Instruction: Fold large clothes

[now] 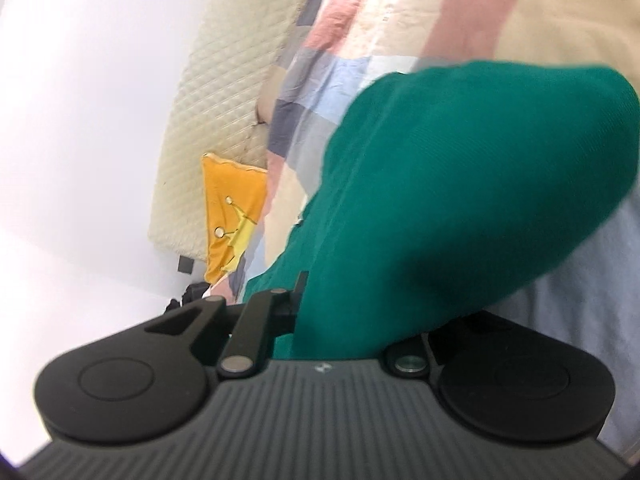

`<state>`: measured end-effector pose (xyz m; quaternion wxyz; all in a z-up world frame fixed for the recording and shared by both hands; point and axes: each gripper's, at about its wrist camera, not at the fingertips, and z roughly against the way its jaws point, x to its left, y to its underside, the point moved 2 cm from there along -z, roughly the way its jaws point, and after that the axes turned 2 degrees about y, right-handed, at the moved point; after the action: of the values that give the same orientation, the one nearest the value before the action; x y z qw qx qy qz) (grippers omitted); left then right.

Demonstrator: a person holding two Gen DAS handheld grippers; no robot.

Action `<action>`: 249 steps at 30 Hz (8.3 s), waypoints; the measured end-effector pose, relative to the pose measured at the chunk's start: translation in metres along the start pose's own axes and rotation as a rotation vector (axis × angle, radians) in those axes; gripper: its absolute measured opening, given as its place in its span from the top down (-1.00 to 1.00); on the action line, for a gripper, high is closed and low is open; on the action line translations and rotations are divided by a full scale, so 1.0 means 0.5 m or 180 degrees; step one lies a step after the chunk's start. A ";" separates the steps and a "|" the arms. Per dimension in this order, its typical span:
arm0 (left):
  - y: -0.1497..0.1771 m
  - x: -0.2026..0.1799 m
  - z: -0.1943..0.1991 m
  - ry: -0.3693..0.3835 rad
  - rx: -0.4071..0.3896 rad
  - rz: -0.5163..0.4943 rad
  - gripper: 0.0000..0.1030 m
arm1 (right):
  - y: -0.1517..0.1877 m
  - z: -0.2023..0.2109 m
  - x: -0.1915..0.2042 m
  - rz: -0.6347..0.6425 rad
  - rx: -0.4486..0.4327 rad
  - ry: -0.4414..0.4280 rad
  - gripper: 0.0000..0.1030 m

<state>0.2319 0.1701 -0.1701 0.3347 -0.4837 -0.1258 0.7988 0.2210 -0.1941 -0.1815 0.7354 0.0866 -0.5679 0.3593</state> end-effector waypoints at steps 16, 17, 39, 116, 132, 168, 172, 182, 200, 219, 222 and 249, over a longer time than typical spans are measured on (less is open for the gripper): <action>0.035 -0.031 0.301 0.0290 0.0111 -0.0205 0.44 | 0.054 0.217 0.103 0.0331 0.0027 0.0082 0.59; 0.044 -0.027 0.318 0.0312 0.0137 -0.0170 0.44 | 0.058 0.231 0.102 0.0317 0.0036 0.0091 0.59; -0.039 -0.090 0.199 0.0078 0.0595 -0.0174 0.13 | -0.003 0.155 0.146 0.0185 0.0336 0.0274 0.15; -0.048 -0.106 -0.172 -0.0380 -0.0015 -0.1426 -0.75 | -0.127 -0.152 0.072 0.1852 -0.0448 0.1344 -0.33; -0.062 -0.074 -0.288 -0.0616 0.0292 -0.1622 -0.80 | -0.137 -0.276 0.014 0.2219 0.0077 0.1477 -0.36; 0.123 -0.125 -0.018 -0.0071 0.0489 -0.1681 -0.80 | 0.039 -0.079 0.020 0.0553 0.0524 0.0659 -1.00; 0.120 -0.113 -0.033 -0.0038 0.0608 -0.1485 -0.80 | 0.039 -0.115 -0.025 -0.0017 0.0683 0.0488 -1.00; 0.115 -0.035 -0.061 0.0322 0.1014 -0.0455 -0.88 | 0.012 -0.156 -0.063 -0.0880 0.0500 -0.0166 -1.00; 0.109 0.072 -0.172 0.0719 0.0862 0.1122 -0.93 | 0.037 -0.157 -0.025 -0.0774 0.0410 -0.0220 -1.00; 0.099 0.014 -0.153 0.1096 0.0504 0.0696 -0.91 | 0.007 -0.135 -0.078 -0.1006 0.0322 0.0011 -1.00; 0.080 0.039 -0.155 0.1056 0.0519 0.0775 -0.91 | -0.008 -0.154 -0.083 -0.1123 0.0309 0.0038 -1.00; 0.059 0.062 -0.200 0.0375 0.0430 0.1237 -0.05 | -0.001 -0.117 -0.083 -0.1126 0.0192 0.0251 -1.00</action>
<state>0.2957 0.1560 -0.2570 0.2129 -0.5212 0.0435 0.8253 0.2625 -0.1812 -0.2382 0.8059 0.1930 -0.5036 0.2444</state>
